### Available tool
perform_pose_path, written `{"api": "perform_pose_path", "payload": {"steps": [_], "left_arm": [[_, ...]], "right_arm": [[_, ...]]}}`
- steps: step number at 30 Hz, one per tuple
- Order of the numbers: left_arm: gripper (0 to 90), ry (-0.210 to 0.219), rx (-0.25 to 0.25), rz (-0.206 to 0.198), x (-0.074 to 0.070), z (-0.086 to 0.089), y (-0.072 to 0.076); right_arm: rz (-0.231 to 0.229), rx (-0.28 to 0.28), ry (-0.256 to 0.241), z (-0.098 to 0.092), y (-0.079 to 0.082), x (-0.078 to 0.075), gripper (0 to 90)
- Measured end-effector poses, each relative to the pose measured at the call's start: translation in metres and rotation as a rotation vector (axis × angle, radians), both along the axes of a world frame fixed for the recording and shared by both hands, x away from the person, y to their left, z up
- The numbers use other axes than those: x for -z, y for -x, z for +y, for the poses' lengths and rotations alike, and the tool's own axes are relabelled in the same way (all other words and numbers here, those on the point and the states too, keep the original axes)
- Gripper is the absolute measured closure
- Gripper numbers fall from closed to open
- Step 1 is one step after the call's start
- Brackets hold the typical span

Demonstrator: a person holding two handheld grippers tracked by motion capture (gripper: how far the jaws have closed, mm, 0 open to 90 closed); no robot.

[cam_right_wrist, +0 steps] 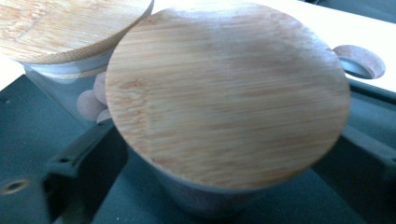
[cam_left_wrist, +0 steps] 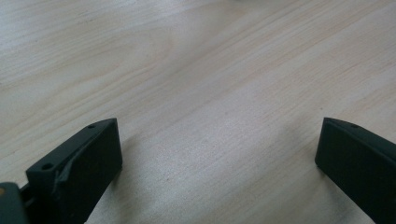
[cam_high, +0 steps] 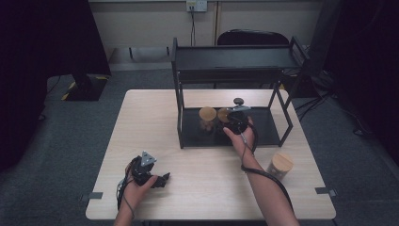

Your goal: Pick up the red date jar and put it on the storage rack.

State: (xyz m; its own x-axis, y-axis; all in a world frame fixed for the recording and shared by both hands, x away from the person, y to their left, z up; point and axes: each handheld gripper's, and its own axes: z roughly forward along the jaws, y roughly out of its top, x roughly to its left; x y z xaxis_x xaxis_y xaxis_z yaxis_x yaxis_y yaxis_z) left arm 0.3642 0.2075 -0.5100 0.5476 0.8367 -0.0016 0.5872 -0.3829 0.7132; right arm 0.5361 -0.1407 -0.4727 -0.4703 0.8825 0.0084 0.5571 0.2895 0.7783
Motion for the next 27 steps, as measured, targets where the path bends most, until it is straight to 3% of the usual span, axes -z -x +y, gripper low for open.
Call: {"api": "perform_pose_path", "payload": {"steps": [15, 27], "left_arm": [[0.2, 0.0, 0.0, 0.0, 0.0, 0.0, 0.0], [0.2, 0.0, 0.0, 0.0, 0.0, 0.0, 0.0]], "right_arm": [[-0.018, 0.013, 0.002, -0.003, 0.011, -0.006, 1.5], [0.0, -0.005, -0.025, 0.002, 0.025, -0.011, 1.7]]}}
